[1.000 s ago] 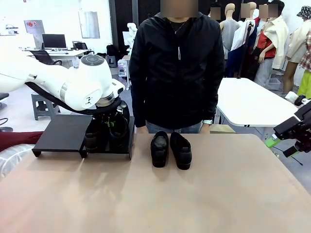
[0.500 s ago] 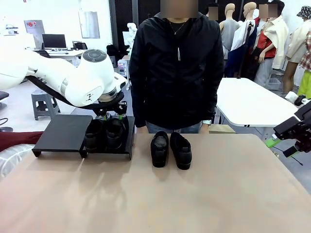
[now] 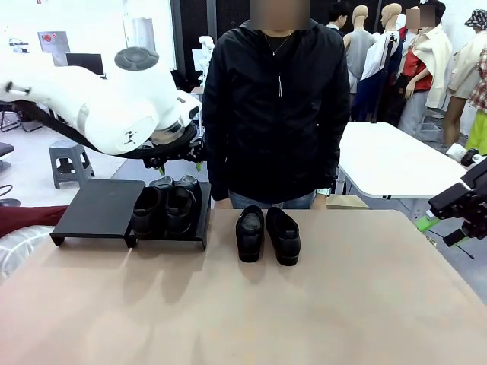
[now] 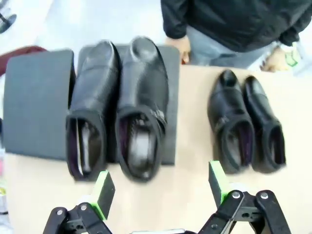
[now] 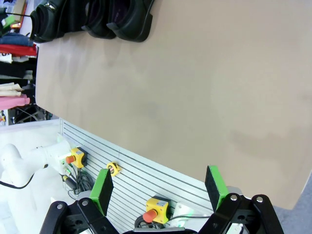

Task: Organize the shoes by placing them on the stand.
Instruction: Place the Shoe from the middle of the table onto the Shoes Stand.

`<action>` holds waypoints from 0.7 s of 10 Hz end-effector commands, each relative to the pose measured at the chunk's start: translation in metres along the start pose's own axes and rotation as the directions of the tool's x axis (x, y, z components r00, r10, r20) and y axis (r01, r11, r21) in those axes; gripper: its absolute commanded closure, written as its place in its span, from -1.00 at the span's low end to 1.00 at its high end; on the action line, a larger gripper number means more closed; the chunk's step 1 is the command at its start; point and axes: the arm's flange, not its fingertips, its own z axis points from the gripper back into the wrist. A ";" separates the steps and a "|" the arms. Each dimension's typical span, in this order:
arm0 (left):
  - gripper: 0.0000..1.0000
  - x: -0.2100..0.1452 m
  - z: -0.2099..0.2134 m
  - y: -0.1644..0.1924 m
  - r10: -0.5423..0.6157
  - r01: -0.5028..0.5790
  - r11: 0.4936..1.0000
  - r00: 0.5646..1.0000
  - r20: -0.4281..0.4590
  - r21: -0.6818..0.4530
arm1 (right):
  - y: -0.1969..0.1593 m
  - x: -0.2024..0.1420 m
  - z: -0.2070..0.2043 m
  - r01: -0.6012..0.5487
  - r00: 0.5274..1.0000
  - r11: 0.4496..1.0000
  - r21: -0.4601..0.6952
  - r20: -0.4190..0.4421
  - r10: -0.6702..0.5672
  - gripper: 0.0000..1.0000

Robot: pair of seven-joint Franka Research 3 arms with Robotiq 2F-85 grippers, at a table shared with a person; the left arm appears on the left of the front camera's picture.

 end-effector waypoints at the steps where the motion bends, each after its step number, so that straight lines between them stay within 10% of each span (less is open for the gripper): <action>1: -1.00 -0.039 0.038 0.015 0.000 -0.017 0.989 0.993 -0.115 -0.145 | 0.001 0.000 0.003 0.008 1.000 1.000 0.005 -0.003 -0.008 -1.00; 4: -1.00 -0.114 0.100 0.048 -0.189 0.086 0.939 0.938 -0.290 -0.333 | 0.001 0.000 0.003 0.008 1.000 1.000 0.005 -0.003 -0.008 -1.00; 7: -1.00 -0.099 0.126 0.123 -0.284 0.165 0.864 0.940 -0.190 -0.475 | 0.001 0.000 0.003 0.008 1.000 1.000 0.005 -0.003 -0.008 -1.00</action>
